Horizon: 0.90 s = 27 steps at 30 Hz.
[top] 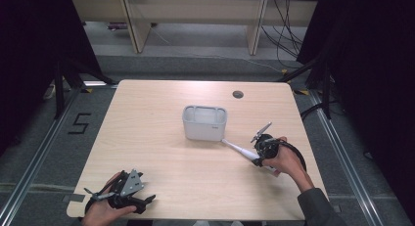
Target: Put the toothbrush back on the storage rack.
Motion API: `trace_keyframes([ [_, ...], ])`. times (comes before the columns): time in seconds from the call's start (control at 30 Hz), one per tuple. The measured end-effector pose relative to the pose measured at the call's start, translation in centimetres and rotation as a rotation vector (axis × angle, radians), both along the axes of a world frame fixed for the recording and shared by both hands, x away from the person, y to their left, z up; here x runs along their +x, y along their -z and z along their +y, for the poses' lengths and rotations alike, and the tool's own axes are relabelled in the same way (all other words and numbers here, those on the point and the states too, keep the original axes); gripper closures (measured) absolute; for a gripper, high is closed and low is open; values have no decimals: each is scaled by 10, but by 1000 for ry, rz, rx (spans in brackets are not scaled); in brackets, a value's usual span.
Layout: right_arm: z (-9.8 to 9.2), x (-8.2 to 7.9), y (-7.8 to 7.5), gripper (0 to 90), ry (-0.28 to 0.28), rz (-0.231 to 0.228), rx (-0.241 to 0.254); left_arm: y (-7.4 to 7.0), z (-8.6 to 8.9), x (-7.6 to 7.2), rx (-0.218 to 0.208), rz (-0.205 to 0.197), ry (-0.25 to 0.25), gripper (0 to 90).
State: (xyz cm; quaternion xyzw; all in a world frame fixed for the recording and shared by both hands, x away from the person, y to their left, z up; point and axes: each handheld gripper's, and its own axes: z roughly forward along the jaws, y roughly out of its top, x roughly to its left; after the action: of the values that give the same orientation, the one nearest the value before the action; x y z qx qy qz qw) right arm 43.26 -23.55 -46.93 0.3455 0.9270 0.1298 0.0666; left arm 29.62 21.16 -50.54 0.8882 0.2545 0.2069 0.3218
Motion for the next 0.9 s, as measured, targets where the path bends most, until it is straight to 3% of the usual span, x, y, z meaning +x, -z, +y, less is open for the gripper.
trace_keyframes([
  [0.3, 5, 9, 3, 632, -53, 39, -51, 0, 0, 0, -3, -1, 2, 157],
  [0.37, 7, 9, 2, 635, -34, 45, -52, 0, 0, 0, -4, -1, 2, 156],
  [0.4, 7, 11, 3, 634, -61, 50, -57, 0, 0, 0, -3, -1, 3, 157],
  [0.47, 10, 12, 4, 641, -51, 60, -68, 0, 0, 0, -4, -1, 2, 156],
  [0.53, 11, 15, 4, 650, -74, 63, -111, 0, 0, 0, -5, -1, 3, 157],
  [0.63, 13, 16, 4, 656, -67, 76, -117, 0, 0, 0, -4, -1, 3, 157],
  [0.7, 13, 20, 5, 657, -98, 89, -130, 0, 0, 0, -5, -1, 3, 156],
  [0.83, 17, 20, 4, 659, -63, 115, -131, 0, 0, 0, -5, -1, 3, 157],
  [0.9, 18, 22, 4, 659, -79, 126, -139, 0, 0, 0, -5, -1, 3, 157],
])
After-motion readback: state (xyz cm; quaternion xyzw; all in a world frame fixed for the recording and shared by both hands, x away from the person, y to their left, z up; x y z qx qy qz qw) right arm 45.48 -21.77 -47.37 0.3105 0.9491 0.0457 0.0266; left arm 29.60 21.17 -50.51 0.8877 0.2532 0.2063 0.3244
